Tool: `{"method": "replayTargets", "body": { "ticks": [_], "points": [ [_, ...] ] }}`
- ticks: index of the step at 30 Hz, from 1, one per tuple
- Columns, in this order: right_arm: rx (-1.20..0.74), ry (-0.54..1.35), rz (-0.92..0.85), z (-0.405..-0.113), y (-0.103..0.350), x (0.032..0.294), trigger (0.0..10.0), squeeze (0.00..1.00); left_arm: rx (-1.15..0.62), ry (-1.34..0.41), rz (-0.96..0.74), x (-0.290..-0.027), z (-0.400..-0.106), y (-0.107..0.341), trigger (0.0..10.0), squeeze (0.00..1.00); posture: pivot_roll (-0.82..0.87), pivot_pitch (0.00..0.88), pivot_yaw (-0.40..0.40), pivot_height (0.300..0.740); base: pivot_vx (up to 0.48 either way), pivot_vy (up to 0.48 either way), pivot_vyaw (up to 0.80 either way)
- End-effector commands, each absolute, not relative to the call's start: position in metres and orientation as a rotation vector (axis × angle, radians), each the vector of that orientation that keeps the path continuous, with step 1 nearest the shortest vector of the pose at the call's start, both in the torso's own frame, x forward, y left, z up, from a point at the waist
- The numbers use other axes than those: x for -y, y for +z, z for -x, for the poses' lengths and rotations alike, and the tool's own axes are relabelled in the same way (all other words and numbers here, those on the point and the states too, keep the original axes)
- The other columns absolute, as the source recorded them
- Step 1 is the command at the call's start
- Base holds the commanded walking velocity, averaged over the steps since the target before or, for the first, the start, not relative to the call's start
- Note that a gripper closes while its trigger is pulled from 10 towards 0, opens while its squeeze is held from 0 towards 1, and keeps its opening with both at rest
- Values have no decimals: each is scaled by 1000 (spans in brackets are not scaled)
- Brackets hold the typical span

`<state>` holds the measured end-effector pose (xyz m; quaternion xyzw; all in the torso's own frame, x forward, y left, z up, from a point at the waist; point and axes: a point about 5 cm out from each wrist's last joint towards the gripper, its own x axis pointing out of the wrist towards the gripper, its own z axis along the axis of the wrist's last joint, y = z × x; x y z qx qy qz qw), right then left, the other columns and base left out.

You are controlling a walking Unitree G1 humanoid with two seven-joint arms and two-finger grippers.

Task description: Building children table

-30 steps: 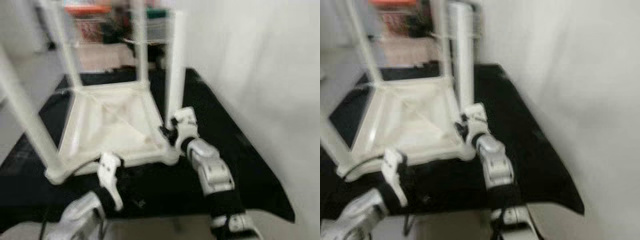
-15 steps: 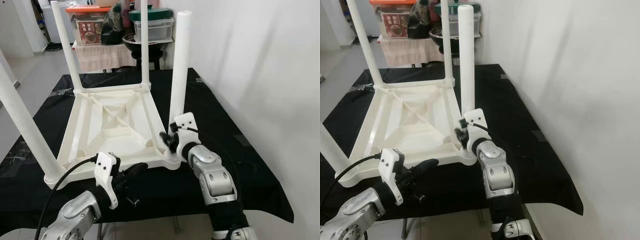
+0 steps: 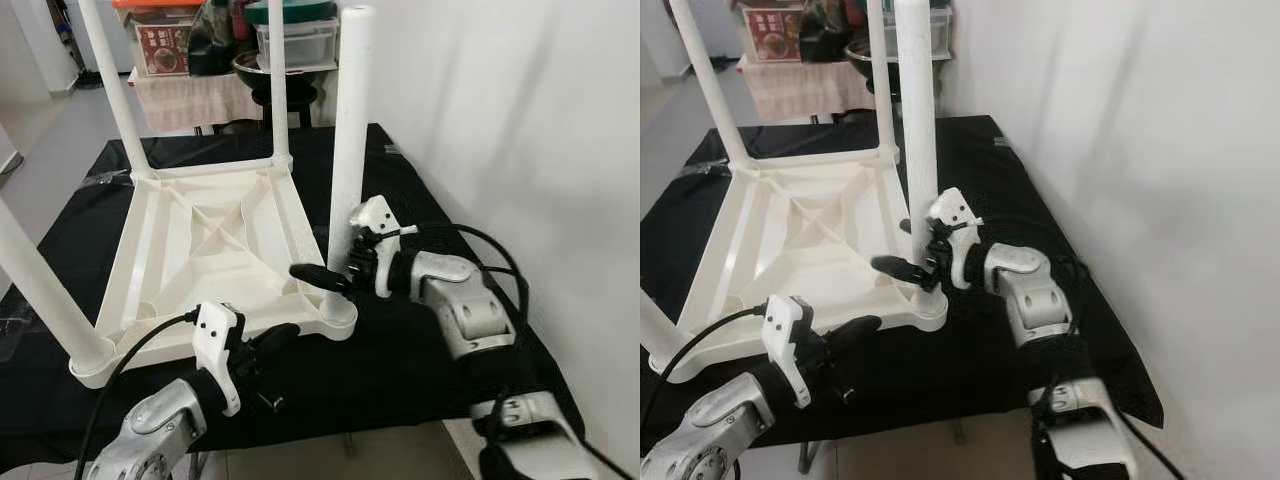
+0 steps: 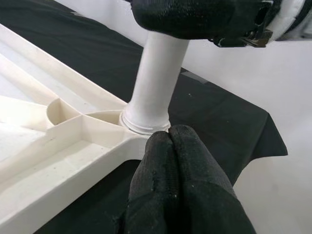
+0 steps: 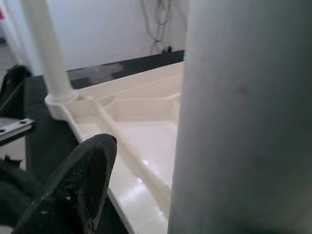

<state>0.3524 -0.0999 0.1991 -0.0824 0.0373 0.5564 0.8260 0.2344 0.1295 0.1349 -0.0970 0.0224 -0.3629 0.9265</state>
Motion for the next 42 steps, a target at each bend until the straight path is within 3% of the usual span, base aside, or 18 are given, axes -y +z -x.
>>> {"method": "replayTargets", "body": {
  "ticks": [1,7,8,20,25,27,30,31,36,37,39,40,41,42],
  "points": [
    [-86,1248,169,-353,197,92,10000,0,-47,-741,204,-128,-232,133,10000,0,64,0,-44,740,0,0,0],
    [-104,1248,173,-365,198,92,10000,0,-50,-743,207,-127,-230,133,10000,0,72,0,-49,740,0,0,0],
    [-109,1266,171,-367,196,93,0,0,-50,-742,207,-126,-230,133,10000,0,74,0,-52,740,0,0,0],
    [-130,1286,143,-367,190,106,0,0,-46,-742,214,-125,-229,134,10000,0,65,0,-49,740,0,0,0],
    [-200,1063,159,-363,164,97,0,0,-41,-737,215,-128,-228,136,10000,0,55,0,-58,740,0,0,0],
    [-288,498,145,-356,139,92,0,0,-40,-734,216,-130,-227,137,10000,0,52,9,-48,740,0,0,0],
    [-337,372,129,-330,130,79,0,0,-43,-735,213,-132,-228,137,10000,0,47,13,-31,740,0,0,0],
    [-304,416,161,-328,134,72,0,0,-46,-738,210,-133,-229,136,10000,0,29,3,-16,740,0,0,0],
    [-290,483,166,-339,137,66,0,0,-52,-752,208,-132,-232,136,10000,0,36,0,-23,740,0,0,0],
    [-286,498,164,-340,139,64,8431,0,-51,-749,206,-132,-232,136,10000,0,38,3,-27,740,0,0,0],
    [-283,507,164,-340,140,62,8431,0,-50,-746,206,-132,-232,136,10000,0,38,3,-27,740,0,0,0],
    [-263,544,152,-340,143,58,10000,435,-46,-738,206,-133,-232,137,10000,0,38,3,-27,740,0,0,0],
    [-263,544,152,-340,143,58,10000,435,-46,-738,206,-133,-232,137,10000,0,38,3,-27,740,0,0,0],
    [-253,551,134,-337,147,54,10000,1000,-44,-730,206,-133,-232,137,10000,0,38,3,-27,740,0,0,0]
  ]
}}
